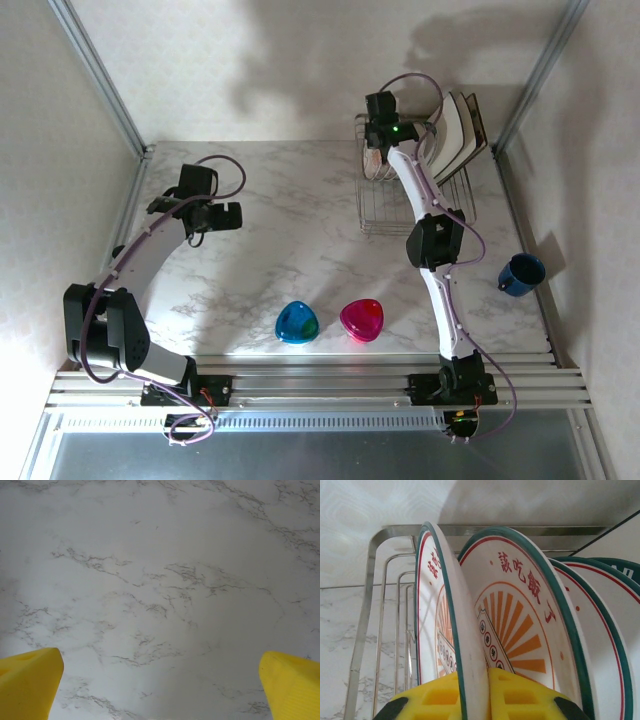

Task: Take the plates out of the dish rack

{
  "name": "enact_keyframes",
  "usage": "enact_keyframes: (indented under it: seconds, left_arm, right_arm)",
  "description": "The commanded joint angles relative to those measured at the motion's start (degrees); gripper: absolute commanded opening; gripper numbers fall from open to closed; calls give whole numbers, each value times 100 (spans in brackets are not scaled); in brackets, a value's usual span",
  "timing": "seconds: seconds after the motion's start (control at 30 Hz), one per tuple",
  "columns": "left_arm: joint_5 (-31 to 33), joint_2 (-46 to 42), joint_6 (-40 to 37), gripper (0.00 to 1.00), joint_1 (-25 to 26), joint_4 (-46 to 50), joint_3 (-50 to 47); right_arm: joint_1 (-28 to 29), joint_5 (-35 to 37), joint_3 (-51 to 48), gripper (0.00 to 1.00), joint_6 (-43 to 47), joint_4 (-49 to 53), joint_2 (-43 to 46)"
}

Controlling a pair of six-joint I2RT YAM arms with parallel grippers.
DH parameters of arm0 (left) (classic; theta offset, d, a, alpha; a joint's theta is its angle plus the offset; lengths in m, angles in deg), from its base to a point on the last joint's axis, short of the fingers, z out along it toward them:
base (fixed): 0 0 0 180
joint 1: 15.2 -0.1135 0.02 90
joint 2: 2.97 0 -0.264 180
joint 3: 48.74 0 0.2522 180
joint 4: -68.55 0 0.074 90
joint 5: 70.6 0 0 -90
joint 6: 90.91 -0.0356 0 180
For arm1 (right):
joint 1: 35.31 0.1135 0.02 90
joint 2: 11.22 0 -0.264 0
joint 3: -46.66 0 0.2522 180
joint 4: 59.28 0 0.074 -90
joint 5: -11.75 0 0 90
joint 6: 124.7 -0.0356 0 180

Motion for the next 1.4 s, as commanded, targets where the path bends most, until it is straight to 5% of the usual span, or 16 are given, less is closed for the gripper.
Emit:
enact_keyframes:
  seconds: [0.0, 1.1, 1.27, 1.37]
  left_arm:
    - [-12, -160, -116, 100, 34, 127, -65]
    - [-100, -348, -90, 100, 34, 69, -127]
    - [-92, -377, -99, 99, 35, 66, -119]
    - [-100, -357, -112, 99, 34, 30, -100]
  right_arm:
    - [126, -256, 212, 2, -152, -85, -8]
    - [535, 672, -227, 0, 648, 240, 2167]
    - [540, 309, -292, 0, 428, 459, 2238]
    - [385, -954, -754, 0, -117, 331, 2542]
